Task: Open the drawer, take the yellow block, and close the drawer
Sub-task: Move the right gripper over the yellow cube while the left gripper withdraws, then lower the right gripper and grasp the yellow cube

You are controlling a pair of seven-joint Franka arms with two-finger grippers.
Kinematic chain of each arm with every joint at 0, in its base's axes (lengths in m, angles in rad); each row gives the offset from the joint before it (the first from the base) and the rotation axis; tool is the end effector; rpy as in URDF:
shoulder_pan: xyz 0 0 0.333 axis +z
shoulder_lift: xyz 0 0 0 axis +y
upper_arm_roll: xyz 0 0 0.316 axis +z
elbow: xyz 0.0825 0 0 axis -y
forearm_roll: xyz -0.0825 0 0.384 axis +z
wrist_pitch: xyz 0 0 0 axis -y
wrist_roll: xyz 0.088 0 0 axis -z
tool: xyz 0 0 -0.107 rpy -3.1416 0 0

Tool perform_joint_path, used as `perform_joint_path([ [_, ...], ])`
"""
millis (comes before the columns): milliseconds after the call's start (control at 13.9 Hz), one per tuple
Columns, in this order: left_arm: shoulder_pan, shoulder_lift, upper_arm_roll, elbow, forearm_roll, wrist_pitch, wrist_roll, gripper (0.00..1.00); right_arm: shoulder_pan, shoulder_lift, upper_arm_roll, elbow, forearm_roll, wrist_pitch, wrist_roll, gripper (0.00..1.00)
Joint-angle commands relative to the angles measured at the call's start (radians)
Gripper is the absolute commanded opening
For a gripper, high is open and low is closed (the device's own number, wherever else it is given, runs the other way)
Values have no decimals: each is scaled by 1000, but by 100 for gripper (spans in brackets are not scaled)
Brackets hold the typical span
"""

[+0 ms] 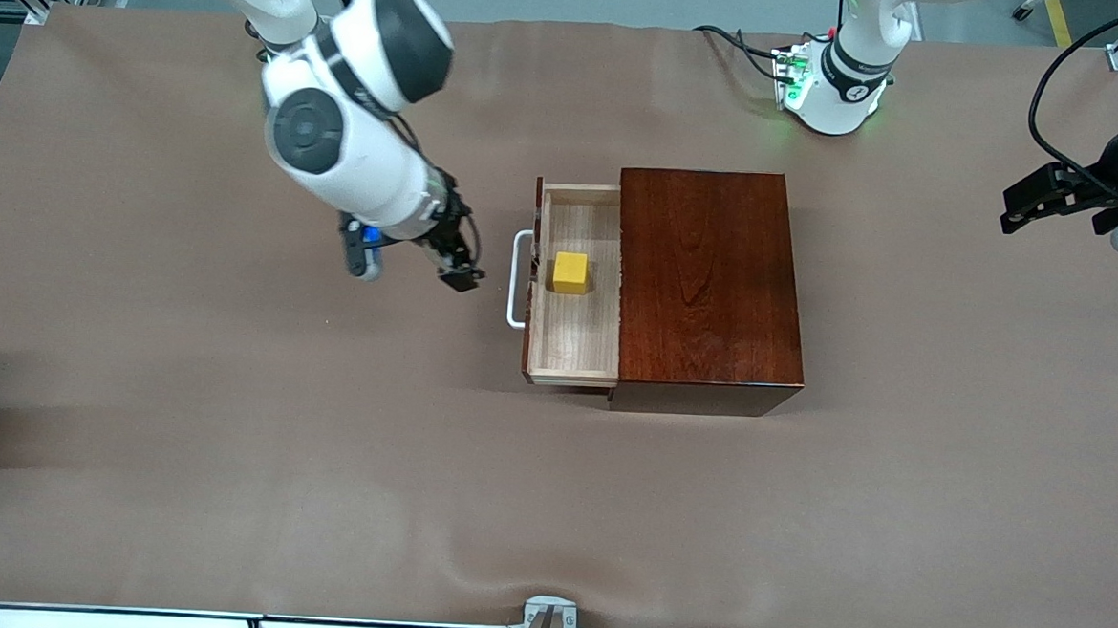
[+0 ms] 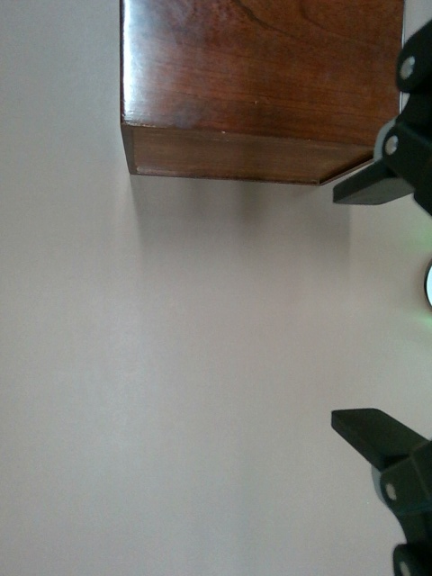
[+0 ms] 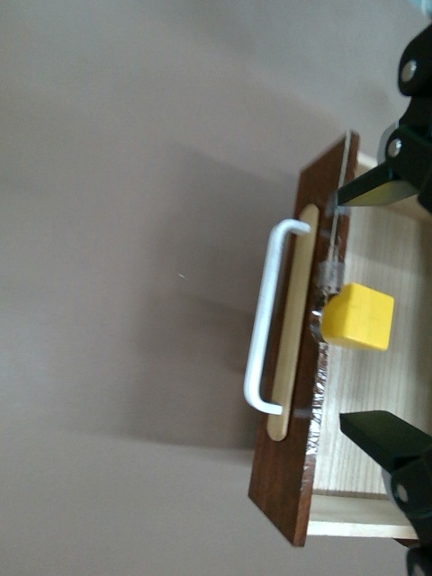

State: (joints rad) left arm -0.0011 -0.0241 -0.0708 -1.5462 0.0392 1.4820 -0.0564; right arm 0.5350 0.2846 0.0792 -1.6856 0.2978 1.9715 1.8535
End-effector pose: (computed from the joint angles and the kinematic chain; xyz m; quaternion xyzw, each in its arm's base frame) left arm 0.5369 -0.0347 0.6416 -0.9996 0.0064 0.0187 0.0216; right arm 0.5171 0.3824 0.4365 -0.7693 0.6216 0.1391 0.0494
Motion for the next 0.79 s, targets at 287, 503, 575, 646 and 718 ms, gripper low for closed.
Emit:
perform_joint_path([
  [287, 9, -22, -7, -22, -22, 20, 43, 100, 112, 88, -10, 9, 20, 208, 191, 100],
  [503, 9, -23, -7, -18, -21, 21, 43, 100, 152, 154, -12, 49, 15, 288, 242, 100],
  [575, 9, -22, -7, -18, -21, 21, 43, 100, 164, 172, -12, 58, 9, 288, 245, 100],
  [646, 9, -22, -7, -18, -21, 21, 43, 100, 171, 185, -12, 63, 6, 290, 245, 100],
  [718, 9, -20, -7, -18, -21, 21, 43, 100, 178, 194, -12, 63, 3, 290, 245, 100],
])
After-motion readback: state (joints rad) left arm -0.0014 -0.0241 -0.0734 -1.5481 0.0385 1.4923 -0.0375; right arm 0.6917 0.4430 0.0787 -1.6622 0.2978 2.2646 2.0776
